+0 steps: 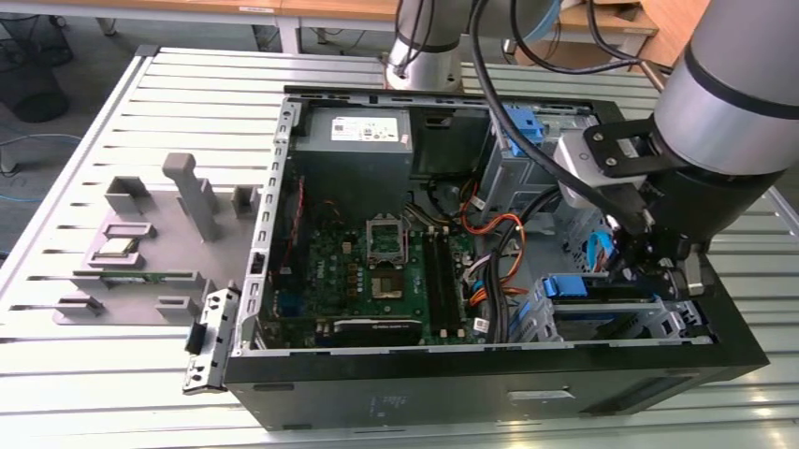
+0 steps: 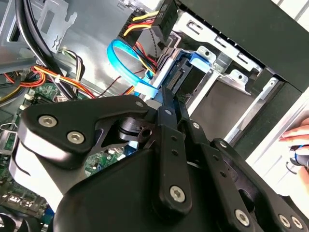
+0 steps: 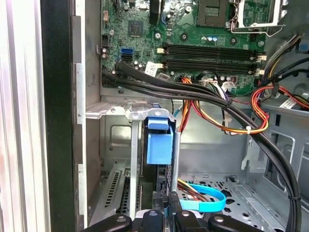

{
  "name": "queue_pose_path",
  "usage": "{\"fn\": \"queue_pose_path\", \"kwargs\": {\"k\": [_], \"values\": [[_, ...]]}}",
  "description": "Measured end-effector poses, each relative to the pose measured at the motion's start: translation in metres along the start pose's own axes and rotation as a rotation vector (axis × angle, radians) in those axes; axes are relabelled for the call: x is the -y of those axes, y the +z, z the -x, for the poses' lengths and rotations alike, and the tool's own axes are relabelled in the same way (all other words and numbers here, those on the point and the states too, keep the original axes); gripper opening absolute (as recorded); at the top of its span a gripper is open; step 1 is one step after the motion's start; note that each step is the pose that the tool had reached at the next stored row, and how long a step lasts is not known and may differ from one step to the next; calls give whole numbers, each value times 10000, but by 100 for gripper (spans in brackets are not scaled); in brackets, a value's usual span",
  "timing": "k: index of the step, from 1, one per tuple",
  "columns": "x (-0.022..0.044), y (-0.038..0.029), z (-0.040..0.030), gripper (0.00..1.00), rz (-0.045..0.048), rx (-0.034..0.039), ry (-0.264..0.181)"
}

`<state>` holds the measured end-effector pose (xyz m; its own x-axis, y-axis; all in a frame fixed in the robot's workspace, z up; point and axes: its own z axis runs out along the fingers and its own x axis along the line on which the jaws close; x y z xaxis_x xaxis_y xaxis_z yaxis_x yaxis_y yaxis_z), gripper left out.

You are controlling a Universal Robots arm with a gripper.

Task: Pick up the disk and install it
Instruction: 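Insert the first disk wire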

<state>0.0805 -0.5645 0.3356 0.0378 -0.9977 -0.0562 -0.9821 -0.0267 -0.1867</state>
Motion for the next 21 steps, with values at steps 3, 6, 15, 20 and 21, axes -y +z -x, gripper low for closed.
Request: {"fn": "queue_pose_path", "kwargs": {"k": [3,6,15,20,21], "values": [[-33,-5,1,16,-61,1,-27],[-45,-3,2,16,-71,6,-29],[-62,12,10,16,-104,2,-32],[-62,16,26,16,-104,3,-38],[-60,17,26,16,-104,3,-37]]}}
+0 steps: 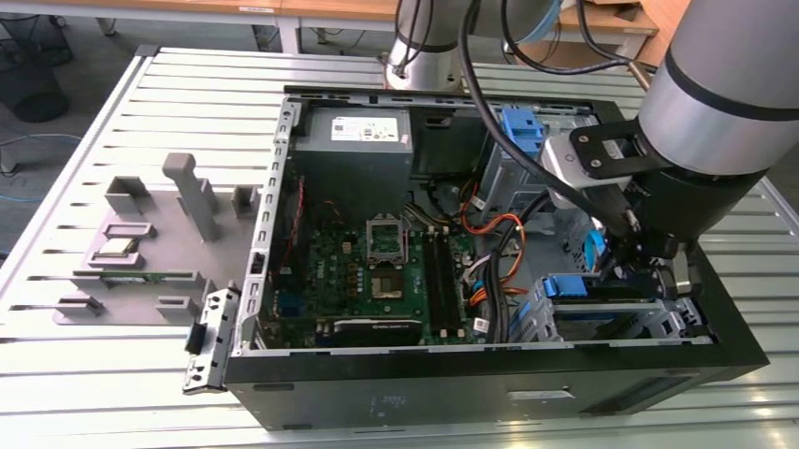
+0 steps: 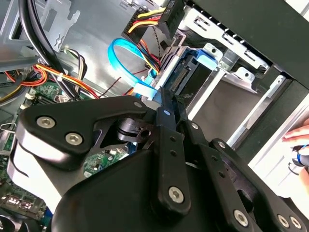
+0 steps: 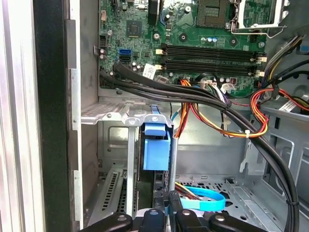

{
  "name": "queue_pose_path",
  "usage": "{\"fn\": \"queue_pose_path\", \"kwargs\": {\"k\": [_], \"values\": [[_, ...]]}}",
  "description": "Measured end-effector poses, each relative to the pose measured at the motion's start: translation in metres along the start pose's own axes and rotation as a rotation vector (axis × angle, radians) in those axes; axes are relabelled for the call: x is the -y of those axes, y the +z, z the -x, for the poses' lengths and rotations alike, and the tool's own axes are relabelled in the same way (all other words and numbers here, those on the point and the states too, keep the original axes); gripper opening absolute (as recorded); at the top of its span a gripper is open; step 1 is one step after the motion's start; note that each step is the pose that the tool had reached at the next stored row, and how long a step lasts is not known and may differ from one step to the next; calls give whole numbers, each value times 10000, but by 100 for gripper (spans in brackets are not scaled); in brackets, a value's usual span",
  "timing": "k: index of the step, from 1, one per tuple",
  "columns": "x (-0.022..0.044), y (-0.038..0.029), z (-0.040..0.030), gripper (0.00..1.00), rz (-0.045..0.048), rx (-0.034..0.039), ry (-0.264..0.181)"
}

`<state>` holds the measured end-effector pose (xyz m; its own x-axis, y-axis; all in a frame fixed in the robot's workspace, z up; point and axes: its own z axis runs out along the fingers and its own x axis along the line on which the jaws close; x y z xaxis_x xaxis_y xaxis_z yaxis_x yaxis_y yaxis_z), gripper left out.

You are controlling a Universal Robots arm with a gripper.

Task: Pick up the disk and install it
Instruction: 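Insert the first disk wire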

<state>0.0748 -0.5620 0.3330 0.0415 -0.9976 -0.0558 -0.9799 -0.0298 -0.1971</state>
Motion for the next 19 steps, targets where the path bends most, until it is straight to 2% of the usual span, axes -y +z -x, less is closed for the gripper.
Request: {"fn": "queue_pose_path", "kwargs": {"k": [4,14,19], "values": [[18,3,0,16,0,0,0],[14,20,-1,16,-5,-1,-1],[18,-4,0,16,-5,0,-1]]}}
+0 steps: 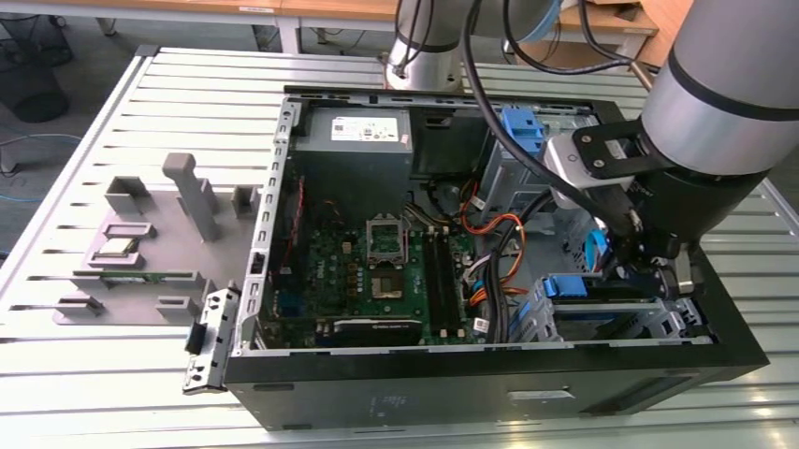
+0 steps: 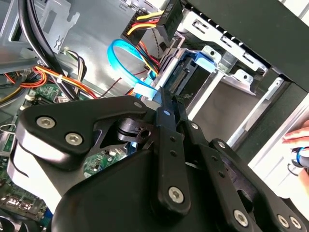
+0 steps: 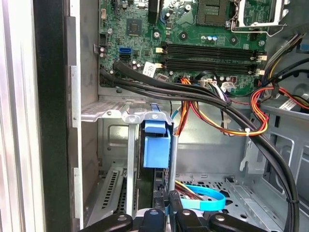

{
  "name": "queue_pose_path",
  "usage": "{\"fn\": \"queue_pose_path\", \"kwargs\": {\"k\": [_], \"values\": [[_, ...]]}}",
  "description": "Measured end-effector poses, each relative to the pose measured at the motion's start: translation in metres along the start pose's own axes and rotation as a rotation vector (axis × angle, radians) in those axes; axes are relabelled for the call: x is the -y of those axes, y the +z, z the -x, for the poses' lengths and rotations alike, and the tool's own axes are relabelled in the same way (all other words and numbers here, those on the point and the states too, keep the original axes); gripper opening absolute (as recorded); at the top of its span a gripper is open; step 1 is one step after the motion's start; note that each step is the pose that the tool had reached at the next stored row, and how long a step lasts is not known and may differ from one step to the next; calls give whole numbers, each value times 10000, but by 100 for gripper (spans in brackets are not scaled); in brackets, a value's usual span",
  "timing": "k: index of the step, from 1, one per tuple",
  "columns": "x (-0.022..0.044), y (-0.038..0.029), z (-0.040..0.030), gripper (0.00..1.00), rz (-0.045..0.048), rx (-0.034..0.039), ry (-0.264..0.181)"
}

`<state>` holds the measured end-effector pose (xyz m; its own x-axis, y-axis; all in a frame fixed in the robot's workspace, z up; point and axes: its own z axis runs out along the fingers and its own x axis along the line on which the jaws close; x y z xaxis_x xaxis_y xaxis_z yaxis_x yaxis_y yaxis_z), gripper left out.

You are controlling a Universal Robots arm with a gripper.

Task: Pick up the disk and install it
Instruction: 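Insert the first disk wire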

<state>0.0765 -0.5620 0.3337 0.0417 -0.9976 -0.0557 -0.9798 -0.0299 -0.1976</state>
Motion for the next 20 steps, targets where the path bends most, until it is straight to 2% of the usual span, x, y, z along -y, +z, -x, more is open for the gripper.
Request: {"fn": "queue_pose_path", "kwargs": {"k": [20], "values": [[-18,23,-16,16,-12,2,1]]}}
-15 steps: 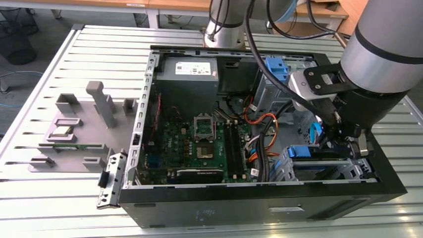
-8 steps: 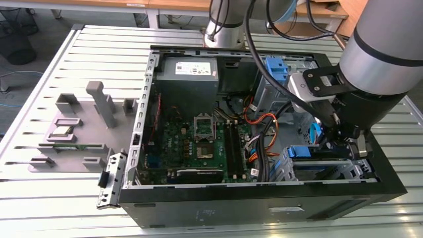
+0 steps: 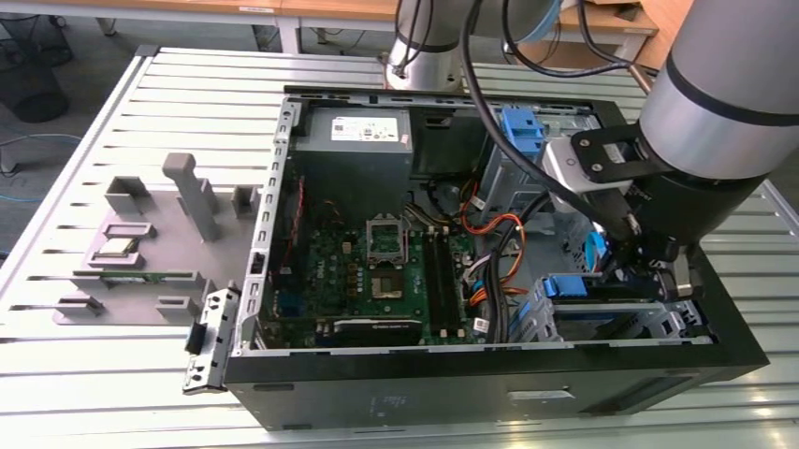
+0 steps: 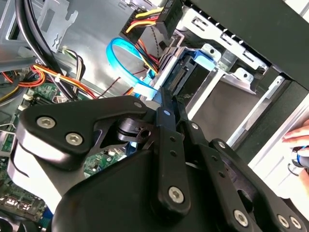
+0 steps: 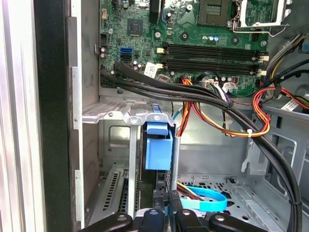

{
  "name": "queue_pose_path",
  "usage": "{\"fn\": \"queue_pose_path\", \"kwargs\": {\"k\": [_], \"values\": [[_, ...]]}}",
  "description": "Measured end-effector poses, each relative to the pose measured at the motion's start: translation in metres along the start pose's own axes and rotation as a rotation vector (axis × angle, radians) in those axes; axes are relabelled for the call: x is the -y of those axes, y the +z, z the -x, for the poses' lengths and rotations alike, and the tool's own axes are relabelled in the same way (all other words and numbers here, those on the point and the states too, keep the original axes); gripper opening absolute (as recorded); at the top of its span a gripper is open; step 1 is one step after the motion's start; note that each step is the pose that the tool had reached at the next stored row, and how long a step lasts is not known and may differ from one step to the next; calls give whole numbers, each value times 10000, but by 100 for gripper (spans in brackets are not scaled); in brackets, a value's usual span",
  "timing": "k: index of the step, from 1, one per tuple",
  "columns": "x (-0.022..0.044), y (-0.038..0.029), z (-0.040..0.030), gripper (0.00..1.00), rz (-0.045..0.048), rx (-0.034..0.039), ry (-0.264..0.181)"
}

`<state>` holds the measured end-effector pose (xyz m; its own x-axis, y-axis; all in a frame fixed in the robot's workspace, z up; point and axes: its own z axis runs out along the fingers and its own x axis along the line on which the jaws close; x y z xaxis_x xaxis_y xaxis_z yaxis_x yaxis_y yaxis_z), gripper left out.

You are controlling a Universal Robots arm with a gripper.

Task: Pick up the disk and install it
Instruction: 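Insert the first disk wire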

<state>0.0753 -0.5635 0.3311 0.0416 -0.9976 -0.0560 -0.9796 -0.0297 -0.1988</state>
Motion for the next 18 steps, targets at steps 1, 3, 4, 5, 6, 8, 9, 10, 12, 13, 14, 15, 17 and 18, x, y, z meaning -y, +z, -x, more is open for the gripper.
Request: {"fn": "queue_pose_path", "kwargs": {"k": [1,3,4,5,6,8,9,10,12,13,14,15,17,18], "values": [[-4,-1,0,16,-3,-1,-2],[-5,-3,1,16,-6,-4,-4],[-5,-2,1,16,-11,-3,-5],[-7,3,1,16,-20,-2,-3],[-8,8,0,16,-29,-4,-4],[-9,12,0,16,-35,-5,-5],[-9,12,0,16,-35,-6,-5],[-10,13,0,16,-36,-6,-5],[-10,14,0,16,-36,-5,-4],[-10,15,0,16,-36,-5,-4],[-11,21,0,16,-37,-1,-4],[-12,27,-1,16,-36,-1,-4],[-15,37,-2,16,-36,-4,-4],[-15,41,-2,16,-36,-7,-5]]}}
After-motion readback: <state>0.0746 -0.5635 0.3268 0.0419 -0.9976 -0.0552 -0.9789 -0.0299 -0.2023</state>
